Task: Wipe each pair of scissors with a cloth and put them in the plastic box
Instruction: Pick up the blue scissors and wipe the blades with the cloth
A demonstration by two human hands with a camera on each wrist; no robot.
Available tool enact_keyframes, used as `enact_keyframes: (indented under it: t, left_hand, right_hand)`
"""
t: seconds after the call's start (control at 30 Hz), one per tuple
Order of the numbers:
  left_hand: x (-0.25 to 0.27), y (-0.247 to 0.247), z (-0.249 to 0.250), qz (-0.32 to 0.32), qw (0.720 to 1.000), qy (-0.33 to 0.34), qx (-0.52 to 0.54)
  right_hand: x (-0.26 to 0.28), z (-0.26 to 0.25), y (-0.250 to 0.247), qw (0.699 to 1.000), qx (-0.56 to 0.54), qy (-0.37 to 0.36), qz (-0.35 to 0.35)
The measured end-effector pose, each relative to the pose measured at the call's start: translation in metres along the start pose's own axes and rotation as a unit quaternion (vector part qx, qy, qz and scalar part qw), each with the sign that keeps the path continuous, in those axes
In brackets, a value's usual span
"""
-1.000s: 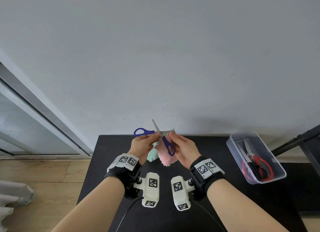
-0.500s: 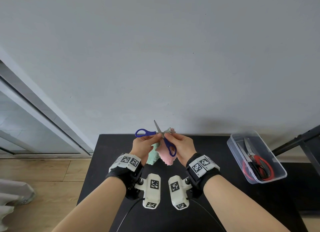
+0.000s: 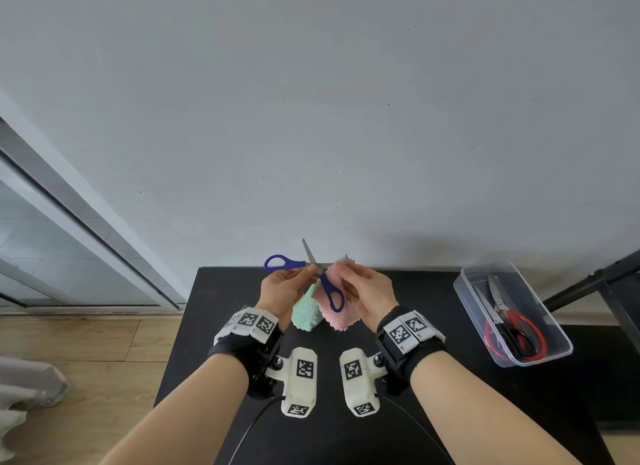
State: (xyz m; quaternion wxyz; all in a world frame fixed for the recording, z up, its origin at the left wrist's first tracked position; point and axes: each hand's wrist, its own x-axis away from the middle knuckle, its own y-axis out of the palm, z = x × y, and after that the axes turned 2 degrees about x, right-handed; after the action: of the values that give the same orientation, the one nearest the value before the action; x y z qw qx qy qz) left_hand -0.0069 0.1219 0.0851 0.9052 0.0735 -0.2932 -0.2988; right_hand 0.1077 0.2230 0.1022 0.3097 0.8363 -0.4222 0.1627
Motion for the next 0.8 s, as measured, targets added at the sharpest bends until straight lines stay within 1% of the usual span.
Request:
enact_keyframes:
  t: [0.1,0.2,0.33,0.5,0.57,0.67,0.8]
  left_hand:
    - [-0.0009,-0.0016,-0.0006,0.01,1.0,-0.004,0.009]
    - [-0.0005,-0.0033,-0.0009,0.0,1.0,-0.005,0.013]
    - [0.0002,-0.0014,-0.0033,-0.009,1.0,-0.004,0.012]
    - [0.0014,-0.0009,-0.0068,-0.031,0.999,-0.011,0.006]
    - [0.002,0.0,-0.0082,-0.04,0.999,-0.012,-0.002]
    - [0.002,0.0003,-0.0078,-0.047,0.998,-0.013,-0.031]
    - [0.0,-0.0007,-0.0092,-0.029,0.997,0.007,-0.077]
  right_hand:
    - [0.0004,0.0001,-0.0015,0.999,-0.033,0.018,-0.032]
    - [0.0004,0.0001,-0.0016,0.997,-0.045,0.024,-0.059]
    - [0.0019,0.0007,0.0027,0.997,-0.044,0.033,-0.061]
    - [0.0012,0.0053,0.0043,0.998,-0.024,0.005,-0.061]
    - [0.0003,0.0065,0.0044,0.999,-0.001,-0.012,-0.051]
    - [-0.0007,0.0071,0.002,0.996,0.072,-0.027,-0.046]
    - [0.0002,0.0069,0.0001,0.988,0.143,-0.05,-0.04]
